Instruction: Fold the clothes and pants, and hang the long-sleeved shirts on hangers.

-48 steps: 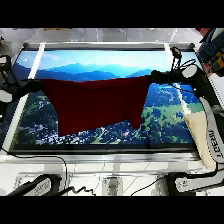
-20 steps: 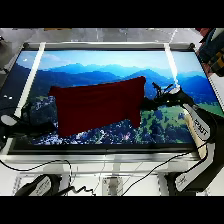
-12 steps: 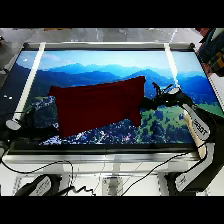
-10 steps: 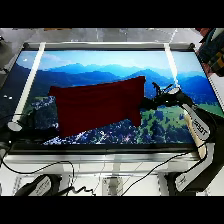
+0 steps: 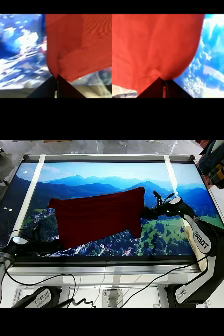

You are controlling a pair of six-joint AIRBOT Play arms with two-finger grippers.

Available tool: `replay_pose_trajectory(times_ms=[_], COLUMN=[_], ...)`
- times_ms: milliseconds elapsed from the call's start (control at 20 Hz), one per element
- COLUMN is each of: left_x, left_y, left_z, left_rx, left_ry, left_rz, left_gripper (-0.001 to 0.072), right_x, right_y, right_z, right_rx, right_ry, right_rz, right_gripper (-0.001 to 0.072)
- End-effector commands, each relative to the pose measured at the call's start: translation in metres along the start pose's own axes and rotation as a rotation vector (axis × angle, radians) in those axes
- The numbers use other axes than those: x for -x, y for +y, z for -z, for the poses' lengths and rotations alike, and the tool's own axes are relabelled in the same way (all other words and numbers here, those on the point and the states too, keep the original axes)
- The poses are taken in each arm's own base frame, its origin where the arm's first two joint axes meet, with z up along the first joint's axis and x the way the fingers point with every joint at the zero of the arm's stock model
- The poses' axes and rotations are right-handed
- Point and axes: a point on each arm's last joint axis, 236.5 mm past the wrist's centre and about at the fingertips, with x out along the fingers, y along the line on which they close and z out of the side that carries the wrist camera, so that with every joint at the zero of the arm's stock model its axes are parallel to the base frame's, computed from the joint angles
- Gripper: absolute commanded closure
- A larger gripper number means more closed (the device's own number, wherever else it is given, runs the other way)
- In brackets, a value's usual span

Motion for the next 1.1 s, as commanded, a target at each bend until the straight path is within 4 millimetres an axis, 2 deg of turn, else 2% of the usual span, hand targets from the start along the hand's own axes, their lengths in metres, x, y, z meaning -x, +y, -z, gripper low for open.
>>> replay_pose_trajectory(times_ms=[0, 100, 200, 300, 400, 550, 700, 800, 900, 1050], left_x=[0.015, 0.060, 0.132, 0.208, 0.281, 0.379, 0.460, 0.500, 0.531, 0.570], left_y=[-0.048, -0.097, -0.147, -0.190, -0.227, -0.258, -0.265, -0.270, -0.276, -0.282], left_z=[-0.029, -0.082, -0.137, -0.169, -0.182, -0.180, -0.161, -0.137, -0.110, -0.072], left_rx=[-0.072, -0.155, -0.296, -0.452, -0.572, -0.658, -0.649, -0.652, -0.663, -0.682], left_ry=[-0.081, -0.247, -0.456, -0.637, -0.810, -1.078, -1.348, -1.479, -1.585, -1.738], left_rz=[0.161, 0.291, 0.350, 0.341, 0.318, 0.256, 0.173, 0.132, 0.099, 0.013], left_gripper=[0.0694, 0.0694, 0.0694, 0.0694, 0.0694, 0.0694, 0.0694, 0.0694, 0.0694, 0.0694], right_x=[0.026, 0.055, 0.092, 0.137, 0.189, 0.275, 0.363, 0.410, 0.450, 0.497], right_y=[0.018, 0.036, 0.059, 0.090, 0.132, 0.200, 0.270, 0.312, 0.349, 0.391], right_z=[-0.018, -0.030, -0.042, -0.051, -0.056, -0.051, -0.025, 0.007, 0.043, 0.102], right_rx=[0.081, 0.164, 0.260, 0.359, 0.454, 0.602, 0.741, 0.822, 0.894, 0.990], right_ry=[-0.054, -0.098, -0.163, -0.256, -0.381, -0.597, -0.828, -0.950, -1.059, -1.203], right_rz=[0.027, 0.060, 0.109, 0.157, 0.184, 0.233, 0.270, 0.273, 0.274, 0.276], right_gripper=[0.0695, 0.0695, 0.0695, 0.0695, 0.0695, 0.0695, 0.0695, 0.0695, 0.0695, 0.0695])
